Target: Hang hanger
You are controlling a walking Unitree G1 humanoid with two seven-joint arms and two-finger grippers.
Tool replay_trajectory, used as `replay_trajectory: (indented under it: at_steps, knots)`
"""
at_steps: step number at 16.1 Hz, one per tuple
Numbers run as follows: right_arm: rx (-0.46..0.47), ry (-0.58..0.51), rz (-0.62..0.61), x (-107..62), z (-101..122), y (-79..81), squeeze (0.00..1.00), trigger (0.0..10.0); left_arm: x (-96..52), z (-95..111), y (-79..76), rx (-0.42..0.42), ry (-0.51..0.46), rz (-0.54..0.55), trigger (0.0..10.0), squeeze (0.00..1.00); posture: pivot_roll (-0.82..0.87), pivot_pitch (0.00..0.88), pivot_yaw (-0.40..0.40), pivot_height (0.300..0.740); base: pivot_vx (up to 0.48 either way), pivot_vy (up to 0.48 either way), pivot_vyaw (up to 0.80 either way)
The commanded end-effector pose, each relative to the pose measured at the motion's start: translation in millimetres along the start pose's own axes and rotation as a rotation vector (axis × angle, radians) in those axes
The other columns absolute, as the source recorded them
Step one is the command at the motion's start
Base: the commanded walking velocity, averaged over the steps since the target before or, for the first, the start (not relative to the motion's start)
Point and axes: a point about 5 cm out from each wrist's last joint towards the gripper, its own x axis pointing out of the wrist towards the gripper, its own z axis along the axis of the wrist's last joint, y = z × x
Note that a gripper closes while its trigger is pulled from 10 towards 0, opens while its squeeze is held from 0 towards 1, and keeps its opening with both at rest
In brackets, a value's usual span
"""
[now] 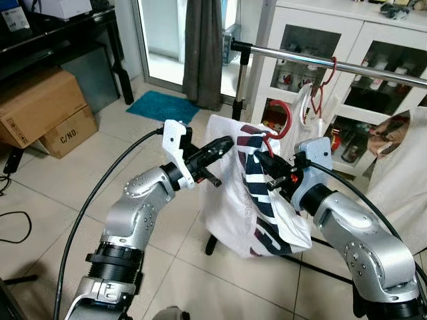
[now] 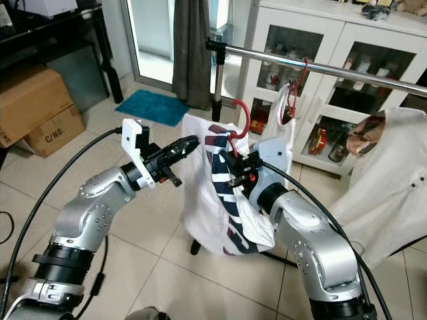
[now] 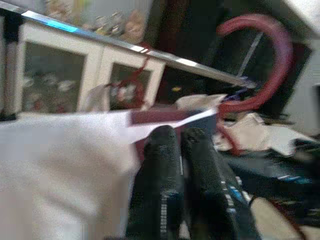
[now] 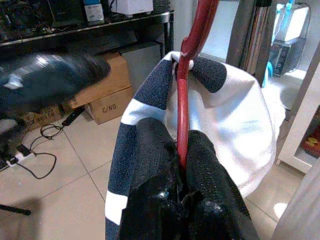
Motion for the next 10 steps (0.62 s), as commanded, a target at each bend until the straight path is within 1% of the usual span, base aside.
replay_trajectory:
  at_steps: [1, 3, 5, 8, 9, 10]
  knots:
    - [-0.037, -0.029, -0.001, 0.9, 10, -0.2, 0.0, 10.0, 3.0, 5, -5.0, 0.012, -0.013, -0.055, 10.0, 1.0, -0.06, 0.0, -0.013, 0.71, 0.0, 0.0, 0.0]
    - [-0.046, -0.031, 0.001, 1.7, 11, 0.6, 0.0, 10.0, 5.9, 2, -8.7, 0.02, 0.019, -0.096, 10.0, 1.0, -0.06, 0.0, -0.013, 0.71, 0.0, 0.0, 0.0]
    - [-0.049, -0.034, 0.001, 1.1, 12, 1.1, 0.0, 10.0, 7.4, 0, -9.2, 0.029, 0.042, -0.109, 10.0, 1.0, -0.07, 0.0, -0.005, 0.71, 0.0, 0.0, 0.0]
    - [-0.052, -0.041, 0.002, 0.3, 14, 1.8, 0.0, 10.0, 10.7, -1, -10.1, 0.029, 0.055, -0.14, 10.0, 1.0, -0.07, 0.0, 0.0, 0.71, 0.0, 0.0, 0.0]
    - [-0.054, -0.043, 0.003, 0.1, 15, 2.5, 0.0, 10.0, 13.6, -1, -8.9, 0.043, 0.066, -0.135, 10.0, 1.0, -0.07, 0.0, 0.0, 0.71, 0.0, 0.0, 0.0]
    - [-0.055, -0.046, 0.009, 0.1, 15, 3.7, 0.0, 10.0, 16.2, -2, -4.2, 0.076, 0.077, -0.095, 10.0, 1.0, -0.08, 0.0, 0.005, 0.71, 0.0, 0.0, 0.0]
